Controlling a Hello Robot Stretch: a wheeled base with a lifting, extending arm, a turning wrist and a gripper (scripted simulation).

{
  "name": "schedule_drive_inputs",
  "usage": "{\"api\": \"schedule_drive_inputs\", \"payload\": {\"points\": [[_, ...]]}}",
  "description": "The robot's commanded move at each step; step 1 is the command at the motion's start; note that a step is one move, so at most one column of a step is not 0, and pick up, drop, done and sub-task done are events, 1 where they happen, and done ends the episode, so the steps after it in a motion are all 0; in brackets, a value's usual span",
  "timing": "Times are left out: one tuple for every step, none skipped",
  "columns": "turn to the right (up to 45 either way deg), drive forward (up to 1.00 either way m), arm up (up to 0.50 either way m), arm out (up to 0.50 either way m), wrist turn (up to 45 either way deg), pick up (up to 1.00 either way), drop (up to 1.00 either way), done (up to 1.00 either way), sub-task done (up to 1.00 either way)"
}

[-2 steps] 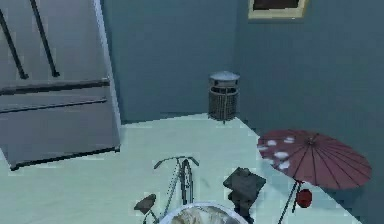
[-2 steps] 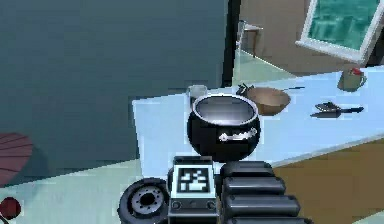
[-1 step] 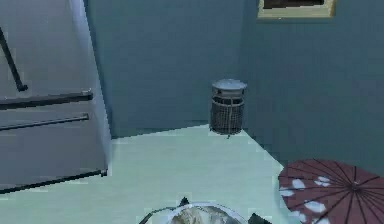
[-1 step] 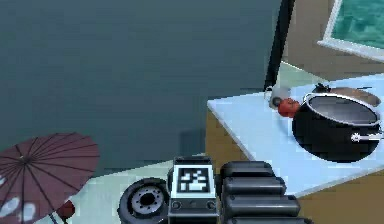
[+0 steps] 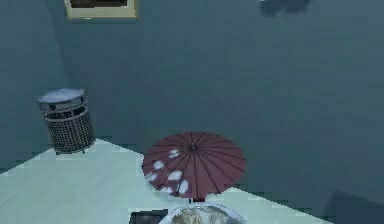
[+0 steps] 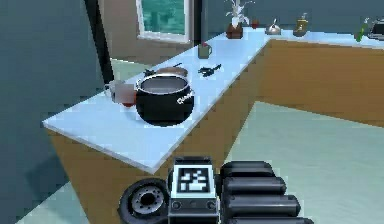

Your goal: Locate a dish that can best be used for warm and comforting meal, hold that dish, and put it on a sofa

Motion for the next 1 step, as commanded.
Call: {"api": "schedule_drive_inputs", "payload": {"points": [[24.0, 0.0, 0.0, 0.0, 0.0, 0.0, 0.0, 0.0, 0.0]]}}
